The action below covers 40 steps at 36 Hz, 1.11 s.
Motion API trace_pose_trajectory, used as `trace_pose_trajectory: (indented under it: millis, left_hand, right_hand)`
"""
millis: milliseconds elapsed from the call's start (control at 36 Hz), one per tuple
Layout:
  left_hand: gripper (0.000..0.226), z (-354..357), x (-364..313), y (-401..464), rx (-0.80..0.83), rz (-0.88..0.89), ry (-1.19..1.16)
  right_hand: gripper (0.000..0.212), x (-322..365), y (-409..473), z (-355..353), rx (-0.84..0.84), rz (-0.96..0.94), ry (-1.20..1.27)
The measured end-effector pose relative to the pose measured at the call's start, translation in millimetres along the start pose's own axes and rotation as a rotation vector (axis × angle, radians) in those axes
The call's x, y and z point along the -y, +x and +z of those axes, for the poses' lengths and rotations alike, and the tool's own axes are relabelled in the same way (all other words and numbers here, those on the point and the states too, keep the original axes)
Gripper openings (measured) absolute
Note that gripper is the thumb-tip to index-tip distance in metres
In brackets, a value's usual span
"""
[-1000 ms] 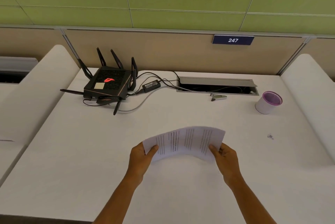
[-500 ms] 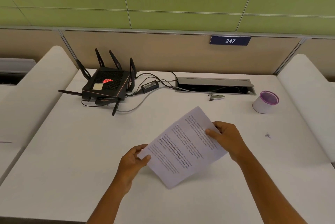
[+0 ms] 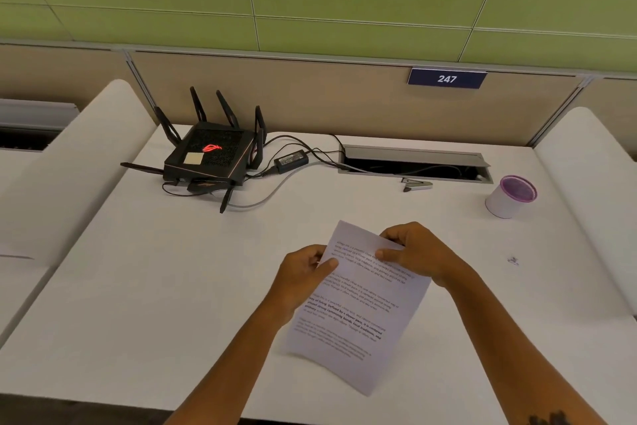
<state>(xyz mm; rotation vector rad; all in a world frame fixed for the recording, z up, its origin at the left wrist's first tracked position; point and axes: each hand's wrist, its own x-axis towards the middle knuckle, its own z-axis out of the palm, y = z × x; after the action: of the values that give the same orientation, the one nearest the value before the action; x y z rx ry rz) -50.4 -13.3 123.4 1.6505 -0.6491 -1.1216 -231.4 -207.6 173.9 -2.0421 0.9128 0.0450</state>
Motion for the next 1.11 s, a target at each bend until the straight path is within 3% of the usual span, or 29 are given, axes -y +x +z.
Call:
trace_pose_trajectory:
  millis: [417, 694, 889, 972, 1111]
  left_hand:
    - [0.023, 29, 6, 13, -0.051, -0.092, -0.046]
    - [0.024, 40, 14, 37, -0.183, -0.081, 0.028]
    - [0.022, 37, 27, 59, -0.254, -0.086, 0.011]
    - [0.021, 36, 30, 67, -0.266, -0.100, 0.008]
    - [0.021, 39, 35, 82, -0.266, -0.128, 0.041]
  right_hand:
    - [0.013, -8, 19, -10, 0.091, -0.041, -0.099]
    - [0.016, -31, 54, -15, 0.095, -0.009, -0.024]
    - [0.014, -71, 99, -30, -0.161, 0.165, 0.214]
    - [0.022, -102, 129, -39, -0.315, 0.199, 0.097]
    - [0.053, -134, 175, -57, -0.375, 0.196, -0.078]
